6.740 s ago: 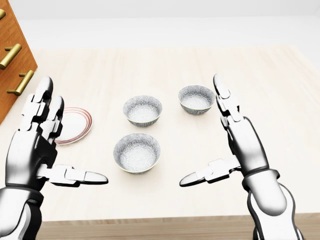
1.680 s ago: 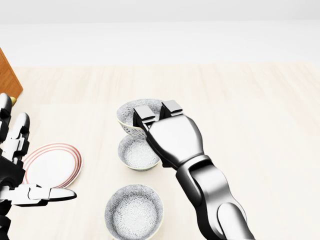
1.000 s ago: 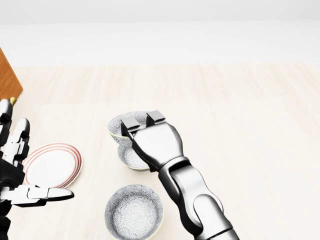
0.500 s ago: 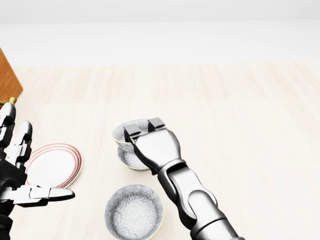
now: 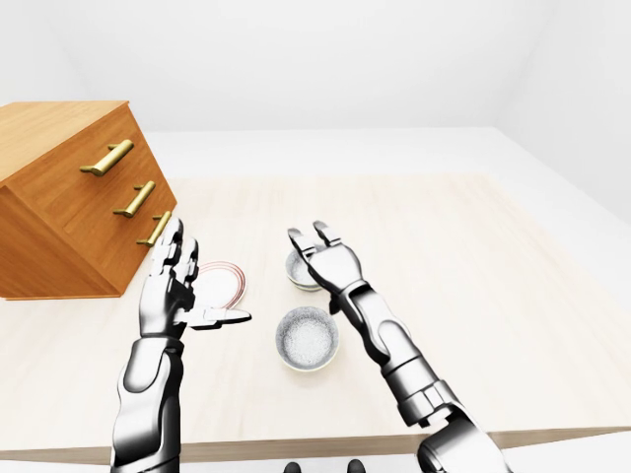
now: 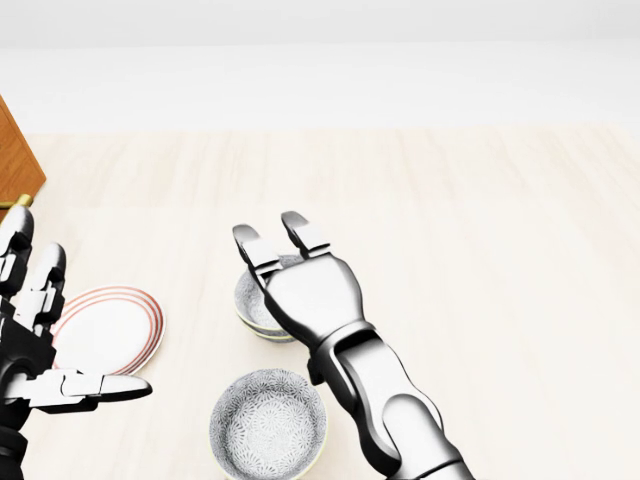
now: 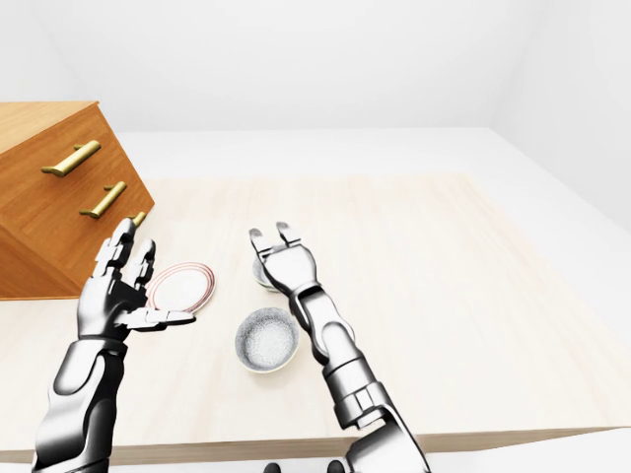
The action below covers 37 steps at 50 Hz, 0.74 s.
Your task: Stack the bowl at the front on the bowl in the middle.
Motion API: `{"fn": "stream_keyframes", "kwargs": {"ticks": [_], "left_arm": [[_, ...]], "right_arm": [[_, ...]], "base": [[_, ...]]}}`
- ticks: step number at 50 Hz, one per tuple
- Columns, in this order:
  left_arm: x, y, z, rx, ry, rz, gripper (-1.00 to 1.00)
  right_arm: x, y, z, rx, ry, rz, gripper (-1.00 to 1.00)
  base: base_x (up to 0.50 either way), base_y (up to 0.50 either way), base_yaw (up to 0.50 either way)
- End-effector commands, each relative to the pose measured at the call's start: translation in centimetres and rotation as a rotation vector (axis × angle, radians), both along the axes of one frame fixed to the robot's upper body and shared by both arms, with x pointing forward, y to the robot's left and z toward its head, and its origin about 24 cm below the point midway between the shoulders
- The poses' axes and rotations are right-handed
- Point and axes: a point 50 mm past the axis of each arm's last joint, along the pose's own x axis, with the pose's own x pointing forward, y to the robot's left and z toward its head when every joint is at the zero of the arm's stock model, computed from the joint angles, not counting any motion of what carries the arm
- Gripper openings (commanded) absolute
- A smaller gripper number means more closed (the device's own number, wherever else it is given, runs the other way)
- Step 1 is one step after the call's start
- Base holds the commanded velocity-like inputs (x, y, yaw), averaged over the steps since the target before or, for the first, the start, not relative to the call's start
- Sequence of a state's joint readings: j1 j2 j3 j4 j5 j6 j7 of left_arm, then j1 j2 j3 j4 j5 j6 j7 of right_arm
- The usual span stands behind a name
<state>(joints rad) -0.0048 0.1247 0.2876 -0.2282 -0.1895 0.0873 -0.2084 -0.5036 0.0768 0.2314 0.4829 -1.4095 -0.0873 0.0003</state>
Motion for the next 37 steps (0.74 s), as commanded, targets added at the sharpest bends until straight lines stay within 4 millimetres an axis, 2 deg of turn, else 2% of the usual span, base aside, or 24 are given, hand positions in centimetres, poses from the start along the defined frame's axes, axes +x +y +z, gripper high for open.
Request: {"fn": "stream_keyframes", "kwargs": {"ticks": [1, 5, 16, 20, 27, 32, 33, 37], "left_arm": [[0.0, -0.2, 0.3, 0.003, -0.013, 0.002, 1.0], [0.0, -0.3, 0.3, 0.002, -0.014, 0.001, 1.0], [-0.4, -0.6, 1.3, 0.015, -0.055, -0.002, 1.0], [-0.7, -0.8, 1.8, 0.022, -0.081, -0.008, 1.0], [-1.5, -1.3, 2.9, 0.03, -0.133, -0.024, 1.0], [-1.6, -1.3, 3.0, 0.031, -0.137, -0.026, 1.0], [-2.0, -1.5, 3.8, 0.023, -0.176, -0.035, 1.0], [-2.3, -1.4, 4.7, 0.008, -0.225, -0.032, 1.0]], "right_arm": [[-3.7, -0.8, 5.8, 0.085, -0.082, 0.025, 1.0], [-4.5, -1.4, 8.6, 0.122, -0.133, 0.033, 1.0], [-5.1, -3.1, 11.4, 0.201, -0.193, 0.036, 1.0], [-5.8, -4.7, 13.1, 0.33, -0.228, 0.049, 1.0], [-7.3, -8.7, 13.8, 0.642, -0.198, 0.0, 1.0], [-7.7, -8.7, 13.9, 0.675, -0.202, 0.037, 1.0], [-9.7, -10.3, 14.6, 0.851, -0.219, 0.09, 1.0], [-11.3, -11.4, 14.9, 0.974, -0.245, 0.151, 1.0]], "base": [[0.0, 0.0, 0.0], [0.0, 0.0, 0.0], [0.0, 0.0, 0.0], [0.0, 0.0, 0.0], [0.0, 0.0, 0.0], [0.0, 0.0, 0.0], [0.0, 0.0, 0.0], [0.0, 0.0, 0.0]]}}
